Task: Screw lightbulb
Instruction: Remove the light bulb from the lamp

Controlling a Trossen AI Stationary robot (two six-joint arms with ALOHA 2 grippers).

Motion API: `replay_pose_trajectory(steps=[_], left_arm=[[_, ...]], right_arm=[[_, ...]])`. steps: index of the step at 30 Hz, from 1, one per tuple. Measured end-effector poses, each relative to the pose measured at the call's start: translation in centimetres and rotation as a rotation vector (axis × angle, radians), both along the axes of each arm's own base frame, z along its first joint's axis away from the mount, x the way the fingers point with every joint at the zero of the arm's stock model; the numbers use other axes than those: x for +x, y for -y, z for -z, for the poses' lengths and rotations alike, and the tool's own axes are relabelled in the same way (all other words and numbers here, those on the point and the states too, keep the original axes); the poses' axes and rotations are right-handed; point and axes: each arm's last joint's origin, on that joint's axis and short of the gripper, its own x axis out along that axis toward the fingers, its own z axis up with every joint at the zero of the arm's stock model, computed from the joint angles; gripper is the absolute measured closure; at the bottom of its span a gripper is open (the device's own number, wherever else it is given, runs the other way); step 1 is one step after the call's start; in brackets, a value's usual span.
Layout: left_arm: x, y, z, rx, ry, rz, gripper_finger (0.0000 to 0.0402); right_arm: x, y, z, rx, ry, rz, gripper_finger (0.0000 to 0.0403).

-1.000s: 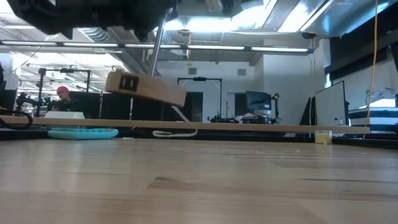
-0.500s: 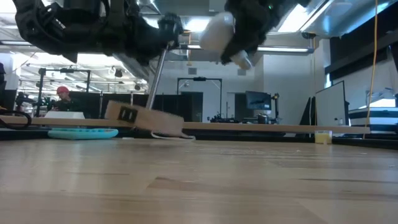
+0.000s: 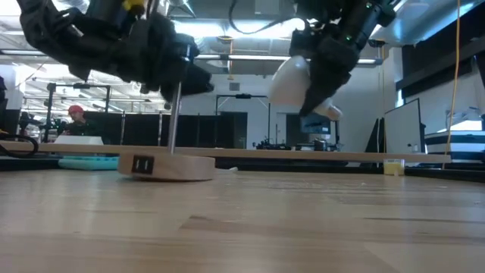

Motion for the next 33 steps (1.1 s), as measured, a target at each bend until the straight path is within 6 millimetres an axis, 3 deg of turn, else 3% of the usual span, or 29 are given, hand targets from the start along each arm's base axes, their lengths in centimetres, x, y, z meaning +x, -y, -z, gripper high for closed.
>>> replay_pose_trajectory(steps=[3, 11, 19, 29, 31, 33], left_arm=[[-0.4, 0.0, 0.2, -0.024, -0.095, 0.0, 0.0175], [-3.0, 0.3, -2.3, -0.059, -0.334, 0.026, 0.0141], [-5.7, 0.5, -3.8, -0.115, -0.415, 0.002, 0.0139], [-6.2, 0.5, -3.9, -0.14, -0.428, -0.01, 0.0139], [-6.2, 0.5, -3.9, -0.139, -0.428, -0.01, 0.0139], [-6.2, 0.5, -4.0, -0.139, -0.425, -0.01, 0.0139]], right_arm=[[-0.4, 0.0, 0.3, 0.005, -0.05, 0.0, 0.0252], [-0.4, -0.1, 2.3, 0.022, -0.191, -0.016, 0.0252], [0.4, 0.0, 5.5, 0.046, -0.326, -0.05, 0.0252], [1.2, 0.1, 8.0, 0.038, -0.383, -0.069, 0.0251], [1.4, 0.1, 8.0, 0.036, -0.359, -0.065, 0.0219], [1.5, 0.1, 7.8, 0.037, -0.352, -0.062, 0.0161]])
